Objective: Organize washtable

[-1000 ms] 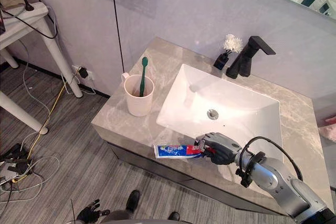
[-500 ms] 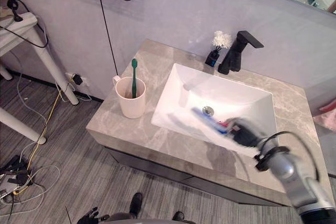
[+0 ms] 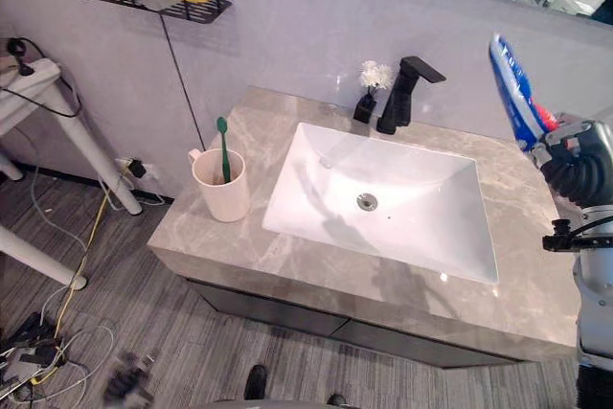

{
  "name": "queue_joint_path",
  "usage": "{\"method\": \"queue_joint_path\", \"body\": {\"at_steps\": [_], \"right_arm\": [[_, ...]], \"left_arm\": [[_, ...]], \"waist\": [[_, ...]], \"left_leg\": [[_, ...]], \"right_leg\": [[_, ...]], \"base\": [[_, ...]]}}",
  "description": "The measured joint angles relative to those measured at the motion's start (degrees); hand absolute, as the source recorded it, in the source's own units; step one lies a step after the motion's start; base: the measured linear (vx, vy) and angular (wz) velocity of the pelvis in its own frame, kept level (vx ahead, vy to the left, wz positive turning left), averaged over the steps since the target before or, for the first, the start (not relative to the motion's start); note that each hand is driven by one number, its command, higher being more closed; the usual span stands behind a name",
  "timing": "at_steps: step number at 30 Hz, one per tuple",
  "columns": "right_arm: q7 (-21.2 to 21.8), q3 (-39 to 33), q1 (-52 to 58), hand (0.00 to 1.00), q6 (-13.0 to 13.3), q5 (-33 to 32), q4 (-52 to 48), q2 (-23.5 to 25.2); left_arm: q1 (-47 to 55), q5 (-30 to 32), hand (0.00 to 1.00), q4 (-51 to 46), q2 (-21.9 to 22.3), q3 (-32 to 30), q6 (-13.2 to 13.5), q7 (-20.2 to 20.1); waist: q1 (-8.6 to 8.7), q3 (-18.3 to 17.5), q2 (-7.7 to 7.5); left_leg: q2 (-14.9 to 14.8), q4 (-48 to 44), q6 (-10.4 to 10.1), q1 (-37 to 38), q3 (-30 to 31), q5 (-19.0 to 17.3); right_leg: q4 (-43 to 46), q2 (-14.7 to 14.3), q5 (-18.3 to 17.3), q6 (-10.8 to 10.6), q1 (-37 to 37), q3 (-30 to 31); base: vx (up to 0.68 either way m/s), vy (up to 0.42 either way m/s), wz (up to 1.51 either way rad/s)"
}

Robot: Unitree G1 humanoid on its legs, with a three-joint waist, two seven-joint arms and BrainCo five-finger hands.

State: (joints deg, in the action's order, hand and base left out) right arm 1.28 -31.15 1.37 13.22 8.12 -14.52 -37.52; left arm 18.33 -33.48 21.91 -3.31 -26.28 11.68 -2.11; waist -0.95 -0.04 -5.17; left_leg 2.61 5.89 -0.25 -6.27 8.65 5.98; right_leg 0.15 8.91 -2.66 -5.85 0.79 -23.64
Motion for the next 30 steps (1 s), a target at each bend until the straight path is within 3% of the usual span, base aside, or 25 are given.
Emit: {"method": "queue_joint_path", "body": {"at_steps": [3, 4, 6, 8, 13, 16, 23, 30], "right_arm": [[0.1, 3.6, -4.4, 1.00, 1.9, -3.2, -4.0, 3.0], [0.1, 4.8, -5.4, 1.00, 2.1, -4.0, -4.0, 3.6], [0.0, 10.8, -9.5, 1.00, 1.8, -6.6, -3.7, 6.3], [0.1, 16.6, -12.5, 1.00, 1.7, -8.4, -3.7, 9.1], [0.2, 29.5, -18.6, 1.00, 1.3, -12.3, -1.5, 16.0], [0.4, 34.0, -21.9, 1.00, 0.9, -12.7, -1.5, 19.2], [0.4, 34.1, -22.0, 1.00, -0.4, -12.8, -1.5, 21.5], [2.3, 33.7, -21.0, 1.00, -1.1, -13.1, -1.5, 22.4]], "left_arm": [[2.7, -1.2, 0.00, -22.0, 0.1, 0.0, 1.2, -0.4], [3.0, -1.8, 0.00, -25.4, -0.2, 1.1, 1.2, -0.4], [2.4, -3.8, 0.00, -36.9, -2.6, 6.5, 1.2, -1.9], [0.9, -5.7, 0.00, -42.3, -5.2, 12.7, 1.2, -3.1], [-7.6, -10.6, 0.00, -46.6, -7.7, 28.4, 1.0, -5.3], [-9.4, -14.3, 0.00, -46.6, -7.7, 34.1, -0.2, -5.5], [-9.5, -20.0, 0.00, -46.6, -8.5, 35.9, -2.1, -6.6], [-10.7, -19.9, 0.00, -46.6, -8.8, 35.8, -2.5, -6.6]], "waist": [[-0.67, -0.8, 1.24], [-0.97, -0.8, 1.44], [-2.54, -1.0, 2.01], [-3.63, -1.2, 2.52], [-5.87, -1.1, 2.97], [-6.04, -0.9, 3.17], [-5.86, -0.2, 3.94], [-5.83, 0.4, 2.85]], "left_leg": [[0.7, 0.0, -0.1, 0.0, 1.5, 0.2], [0.9, 0.0, 0.2, 0.1, 1.7, 0.6], [1.6, 0.0, 0.4, 0.9, 3.1, 0.9], [2.0, 0.0, 0.4, 1.0, 4.1, 1.2], [2.6, -0.1, 0.3, 1.1, 6.7, 2.0], [2.7, 0.0, 0.1, 1.9, 7.8, 2.2], [2.4, 0.0, 0.1, 2.0, 7.5, 1.8], [2.4, 0.0, 0.2, 1.9, 7.1, 1.9]], "right_leg": [[0.1, 0.2, 0.1, -0.2, 0.3, -1.7], [0.1, 0.3, 0.1, -0.2, 0.6, -1.8], [0.1, 0.8, -0.2, -0.5, 2.1, -3.3], [0.5, 1.2, -0.6, -1.0, 2.5, -4.3], [1.9, 1.6, -1.4, -1.0, 3.3, -6.7], [3.6, 2.0, -2.5, -1.1, 3.9, -7.8], [4.3, 2.0, -2.9, -0.8, 3.9, -7.9], [4.3, 2.0, -2.7, -1.1, 3.9, -7.8]], "base": [[0.06, 0.005, 0.27], [0.07, 0.020, 0.30], [0.05, 0.027, 0.31], [0.01, 0.013, 0.31], [-0.02, 0.001, 0.29], [-0.07, -0.011, 0.22], [-0.07, -0.011, 0.02], [-0.01, -0.001, 0.00]]}}
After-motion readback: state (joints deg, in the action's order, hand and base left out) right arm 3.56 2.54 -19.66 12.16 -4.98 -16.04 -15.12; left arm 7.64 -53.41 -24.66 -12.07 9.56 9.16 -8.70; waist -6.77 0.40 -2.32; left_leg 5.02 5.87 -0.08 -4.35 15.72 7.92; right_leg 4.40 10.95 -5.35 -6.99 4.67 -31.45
